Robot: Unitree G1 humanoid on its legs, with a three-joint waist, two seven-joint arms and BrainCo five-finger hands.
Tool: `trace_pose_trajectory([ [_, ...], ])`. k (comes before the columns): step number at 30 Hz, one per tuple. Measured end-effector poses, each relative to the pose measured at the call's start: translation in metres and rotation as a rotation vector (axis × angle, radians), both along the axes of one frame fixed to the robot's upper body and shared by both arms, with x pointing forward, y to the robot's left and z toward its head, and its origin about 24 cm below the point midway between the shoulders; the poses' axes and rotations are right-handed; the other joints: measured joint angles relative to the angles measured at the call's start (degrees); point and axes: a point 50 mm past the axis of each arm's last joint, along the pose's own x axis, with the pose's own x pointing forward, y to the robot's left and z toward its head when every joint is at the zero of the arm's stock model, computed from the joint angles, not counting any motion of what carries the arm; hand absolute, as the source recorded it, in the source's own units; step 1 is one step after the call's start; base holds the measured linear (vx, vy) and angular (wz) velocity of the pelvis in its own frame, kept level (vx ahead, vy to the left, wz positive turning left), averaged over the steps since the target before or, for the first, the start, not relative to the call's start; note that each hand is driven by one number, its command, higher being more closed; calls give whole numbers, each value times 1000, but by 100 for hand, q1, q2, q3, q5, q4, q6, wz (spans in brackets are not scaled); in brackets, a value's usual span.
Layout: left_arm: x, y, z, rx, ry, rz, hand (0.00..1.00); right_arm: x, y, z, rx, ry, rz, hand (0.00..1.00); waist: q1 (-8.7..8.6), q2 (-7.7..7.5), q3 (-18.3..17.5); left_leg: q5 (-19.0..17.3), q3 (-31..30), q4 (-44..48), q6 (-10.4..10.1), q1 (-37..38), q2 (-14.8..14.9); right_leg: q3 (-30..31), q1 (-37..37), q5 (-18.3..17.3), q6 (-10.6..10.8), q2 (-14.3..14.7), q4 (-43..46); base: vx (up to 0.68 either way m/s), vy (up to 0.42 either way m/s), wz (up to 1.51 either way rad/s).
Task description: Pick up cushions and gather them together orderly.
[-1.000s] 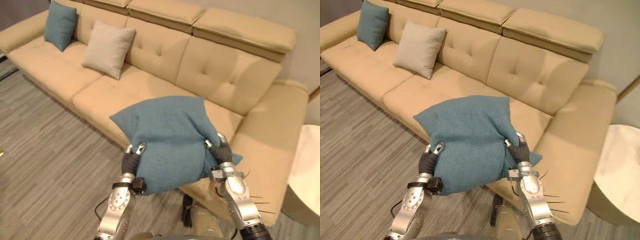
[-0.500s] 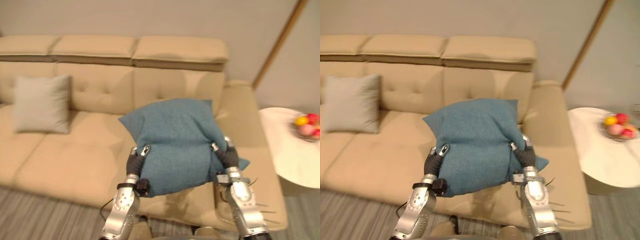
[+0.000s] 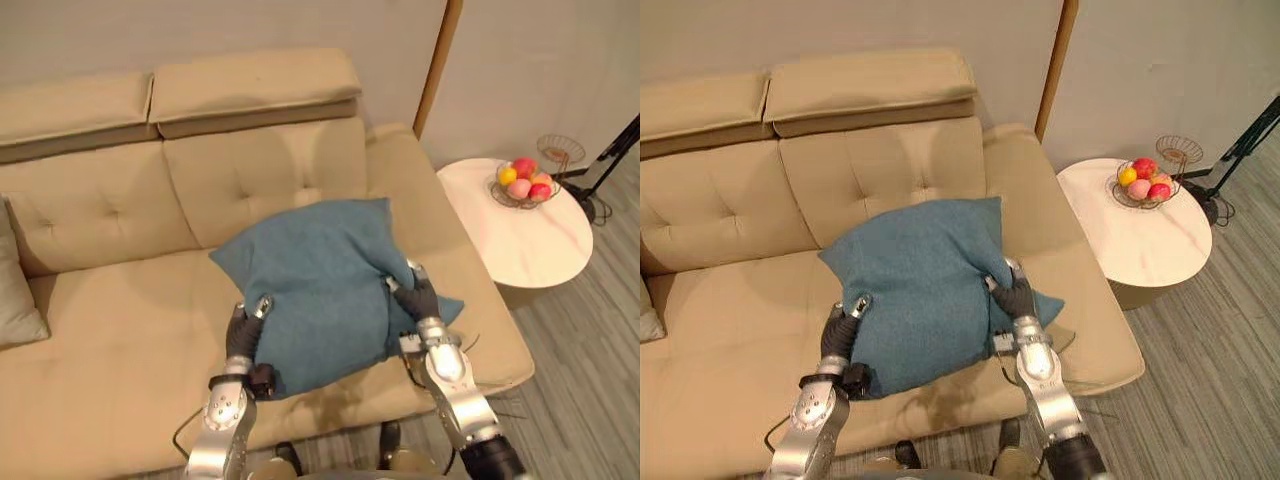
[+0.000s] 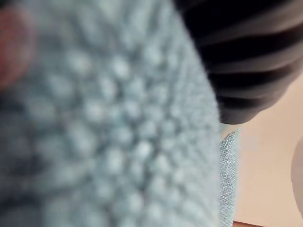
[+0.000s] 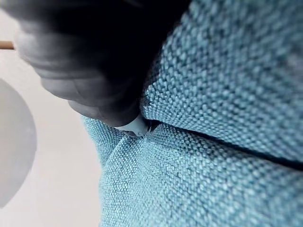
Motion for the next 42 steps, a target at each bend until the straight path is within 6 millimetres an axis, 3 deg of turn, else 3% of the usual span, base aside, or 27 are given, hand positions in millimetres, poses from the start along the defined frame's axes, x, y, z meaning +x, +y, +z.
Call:
trace_pose_trajectory([
  [1,25,3,26,21,-86,29,100,20,6,28,-11,-84,-17,100,80,19,315,65,-23,95,46,-252,-12,-4,-167,143,-14,-25,-66,-264,10,16],
  [2,37,7,41,36,-133,48,100,30,10,46,-20,-135,-24,100,99,25,453,94,-67,175,71,-446,-18,-14,-296,204,-29,-43,-86,-296,13,21],
  [3,60,11,73,58,-220,87,100,44,15,79,-25,-227,-54,100,172,37,657,171,-137,307,119,-835,-12,-19,-590,338,-43,-58,-104,-243,10,21],
  [4,69,11,89,67,-261,104,100,49,16,95,-20,-265,-76,100,212,33,745,202,-153,351,128,-1003,-4,-24,-721,396,-57,-57,-116,-274,-5,23],
  [5,84,11,124,80,-351,129,100,57,18,127,-1,-345,-109,100,280,33,1020,300,-196,387,156,-1192,-4,-46,-857,504,-77,-59,-155,-234,-18,16],
  [6,93,10,156,82,-431,148,100,59,18,154,54,-407,-149,100,366,29,1219,373,-223,408,176,-1365,-6,-52,-1006,566,-96,-63,-157,-222,-21,17],
  [7,96,9,171,80,-469,160,100,58,18,165,86,-433,-167,100,387,32,1245,382,-244,415,177,-1492,-6,-68,-1113,590,-110,-66,-158,-210,-27,19],
  [9,106,9,232,97,-598,197,100,62,22,205,210,-491,-218,100,357,26,1277,550,-345,418,224,-1935,-36,-167,-1491,704,-153,-90,-164,-150,-21,22],
  [10,109,7,249,100,-627,203,100,63,23,215,241,-497,-235,100,353,27,1278,577,-359,421,237,-2036,-41,-179,-1579,732,-162,-94,-171,-111,0,19],
  [11,109,2,286,87,-694,215,100,64,25,237,304,-519,-268,100,346,27,1278,628,-398,421,264,-2234,-66,-205,-1743,771,-165,-114,-182,-85,5,14],
  [12,109,0,300,83,-718,216,0,63,25,245,325,-530,-280,100,327,27,1280,660,-420,400,275,-2306,-79,-222,-1803,785,-164,-121,-189,-79,6,14],
  [13,108,-2,311,79,-737,216,0,63,24,253,340,-542,-287,100,315,26,1280,689,-438,374,275,-2364,-90,-242,-1857,802,-169,-127,-197,-48,2,16],
  [14,105,-6,335,72,-779,219,0,59,22,270,373,-576,-307,0,284,26,1281,763,-487,315,288,-2512,-114,-301,-1967,859,-184,-133,-264,-57,0,23],
  [15,99,-5,354,63,-818,232,0,55,22,286,391,-614,-321,0,220,22,1284,880,-538,164,293,-2634,-163,-351,-2090,906,-188,-140,-329,-50,0,26],
  [19,91,1,391,-18,-854,260,0,49,14,324,383,-678,-356,0,156,17,1545,1253,-631,-401,287,-2696,-259,-484,-2258,1004,-233,-124,-479,-39,10,16],
  [21,92,7,395,-64,-832,253,0,51,2,332,388,-668,-367,0,160,12,1641,1476,-693,-767,266,-2740,-277,-551,-2405,1011,-240,-82,-510,1,45,13],
  [26,102,24,382,-162,-763,251,0,62,-8,324,354,-589,-355,0,145,4,1762,1572,-780,-944,246,-2881,-267,-632,-2527,1019,-243,-45,-569,45,87,11],
  [31,122,37,335,-192,-641,242,0,80,-15,292,305,-481,-347,0,115,4,1762,1561,-757,-943,249,-2899,-253,-578,-2546,1023,-237,-78,-560,42,102,1],
  [33,131,48,298,-200,-548,269,0,82,-14,283,300,-462,-313,0,53,4,1761,1552,-708,-931,242,-2894,-234,-467,-2552,1024,-235,-61,-554,22,109,-4],
  [36,138,54,266,-233,-464,275,0,81,-14,270,290,-471,-273,0,79,3,1761,1534,-642,-919,217,-2892,-154,-292,-2592,1023,-234,18,-553,-18,75,-13],
  [39,138,60,251,-232,-437,293,0,80,-16,258,290,-468,-250,0,140,4,1761,1502,-569,-788,173,-2870,-52,-146,-2599,1020,-233,86,-520,-58,9,-21],
  [42,127,61,262,-219,-519,280,0,74,-25,251,303,-495,-231,0,163,3,1761,1508,-530,-718,162,-2781,36,-45,-2584,960,-253,144,-379,-82,-21,-18],
])
